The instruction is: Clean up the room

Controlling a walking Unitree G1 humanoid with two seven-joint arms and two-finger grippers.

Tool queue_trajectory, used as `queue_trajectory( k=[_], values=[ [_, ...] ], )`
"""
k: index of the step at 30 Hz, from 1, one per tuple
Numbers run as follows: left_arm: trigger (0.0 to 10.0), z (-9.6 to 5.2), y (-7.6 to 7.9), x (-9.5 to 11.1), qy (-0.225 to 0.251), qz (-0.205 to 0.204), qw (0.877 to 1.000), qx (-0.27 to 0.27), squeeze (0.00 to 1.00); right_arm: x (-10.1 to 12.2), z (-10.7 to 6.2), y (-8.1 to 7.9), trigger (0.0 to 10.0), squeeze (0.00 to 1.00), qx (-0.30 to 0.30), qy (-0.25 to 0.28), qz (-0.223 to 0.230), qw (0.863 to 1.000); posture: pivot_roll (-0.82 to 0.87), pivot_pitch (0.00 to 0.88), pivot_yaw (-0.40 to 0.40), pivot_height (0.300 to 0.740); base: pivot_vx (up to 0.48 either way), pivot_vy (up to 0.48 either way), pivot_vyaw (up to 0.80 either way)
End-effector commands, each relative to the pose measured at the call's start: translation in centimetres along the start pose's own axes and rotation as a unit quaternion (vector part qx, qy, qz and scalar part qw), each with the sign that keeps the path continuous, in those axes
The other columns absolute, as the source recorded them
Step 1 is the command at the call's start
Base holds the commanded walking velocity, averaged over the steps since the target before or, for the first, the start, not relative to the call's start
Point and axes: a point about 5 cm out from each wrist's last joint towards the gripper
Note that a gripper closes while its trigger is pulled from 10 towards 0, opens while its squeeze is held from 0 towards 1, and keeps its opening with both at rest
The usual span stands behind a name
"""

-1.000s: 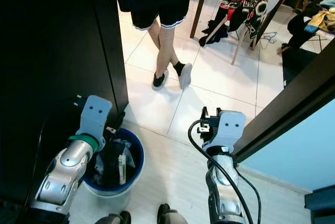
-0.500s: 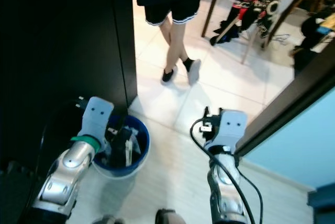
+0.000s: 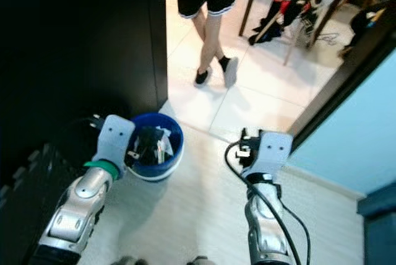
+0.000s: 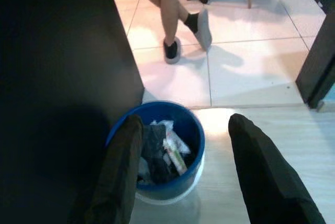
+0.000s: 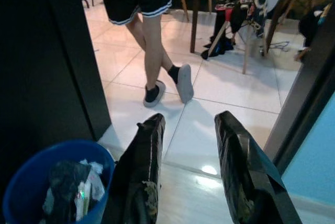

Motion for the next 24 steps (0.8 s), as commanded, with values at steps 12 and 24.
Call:
queue_trajectory(
  k=[12, 24],
  values=[
    [10.0, -0.5, -0.8, -3.0, -0.091, -0.035, 0.995, 0.006, 0.00, -1.5, -0.5, -0.5, 10.0, 0.00, 0.009, -0.035, 0.010, 0.999, 0.00, 0.114, 0.025, 0.720, 0.000, 0.000, -0.80],
    [10.0, -3.5, -3.5, -12.1, -0.224, 0.059, 0.973, -0.008, 0.00, -12.1, -6.6, -1.4, 10.0, 0.00, 0.091, -0.273, -0.052, 0.956, 0.00, 0.090, 0.007, 0.720, 0.000, 0.000, -0.80]
  ],
)
Point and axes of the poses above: a point about 5 cm out from each wrist's last joint towards the gripper, its own z axis pointing out of the wrist towards the gripper, its own x axis along the axis of the wrist's last joint, y = z × x, and after that the axes turned 10 degrees about -z, right-handed
